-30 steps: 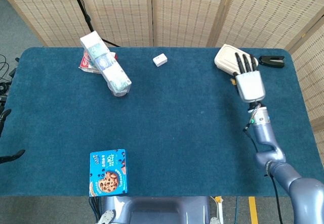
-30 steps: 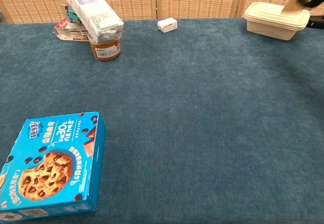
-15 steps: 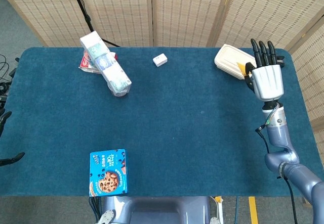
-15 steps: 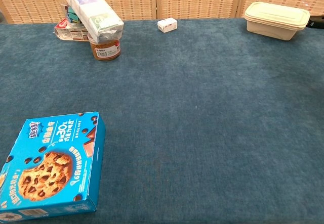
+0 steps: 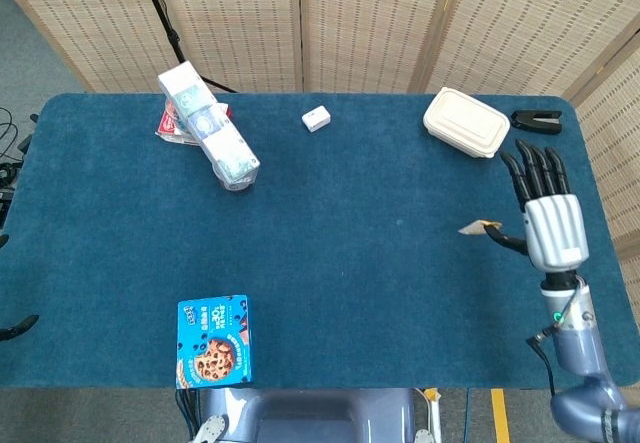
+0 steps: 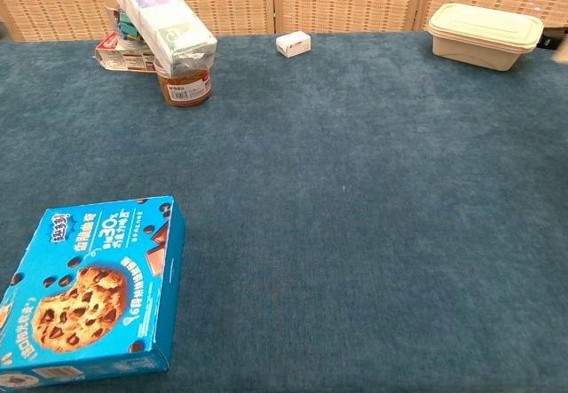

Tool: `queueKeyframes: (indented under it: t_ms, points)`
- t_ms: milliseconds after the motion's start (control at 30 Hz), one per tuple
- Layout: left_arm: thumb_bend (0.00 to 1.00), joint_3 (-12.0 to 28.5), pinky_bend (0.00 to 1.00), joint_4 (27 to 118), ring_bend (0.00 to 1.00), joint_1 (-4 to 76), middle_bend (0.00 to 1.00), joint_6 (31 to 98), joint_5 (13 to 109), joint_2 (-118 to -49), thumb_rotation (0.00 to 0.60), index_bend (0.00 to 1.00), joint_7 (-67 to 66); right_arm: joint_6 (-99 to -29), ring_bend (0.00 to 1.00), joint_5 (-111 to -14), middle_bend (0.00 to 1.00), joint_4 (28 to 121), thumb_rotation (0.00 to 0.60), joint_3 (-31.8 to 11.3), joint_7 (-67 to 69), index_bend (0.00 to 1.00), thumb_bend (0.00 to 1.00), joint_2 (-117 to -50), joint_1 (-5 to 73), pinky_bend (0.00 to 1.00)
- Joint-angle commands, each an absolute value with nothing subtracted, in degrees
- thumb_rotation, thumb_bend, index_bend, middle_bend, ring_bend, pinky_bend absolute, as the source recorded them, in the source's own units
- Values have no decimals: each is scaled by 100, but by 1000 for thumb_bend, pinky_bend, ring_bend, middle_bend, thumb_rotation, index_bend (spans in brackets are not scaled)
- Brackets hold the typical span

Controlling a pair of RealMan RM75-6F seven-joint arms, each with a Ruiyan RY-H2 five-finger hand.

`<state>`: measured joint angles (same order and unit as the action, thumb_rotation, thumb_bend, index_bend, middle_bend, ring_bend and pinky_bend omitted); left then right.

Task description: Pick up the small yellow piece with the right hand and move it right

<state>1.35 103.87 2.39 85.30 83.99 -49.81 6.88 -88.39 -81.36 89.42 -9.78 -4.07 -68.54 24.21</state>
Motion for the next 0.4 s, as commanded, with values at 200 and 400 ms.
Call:
queueKeyframes:
  t_ms: [200, 400]
  points:
    - [0, 72, 0, 10212, 0, 168, 0, 8630, 8549, -5069, 600, 0, 725, -9345, 0, -8488, 0, 8842, 600, -303, -213, 21, 0, -6894, 1556, 0]
    - [0, 111, 0, 10110, 0, 189, 0, 8694, 8625, -5170, 600, 0, 638, -9366, 0, -8295, 0, 8689, 600, -90, -375, 18, 0, -6997, 1106, 0]
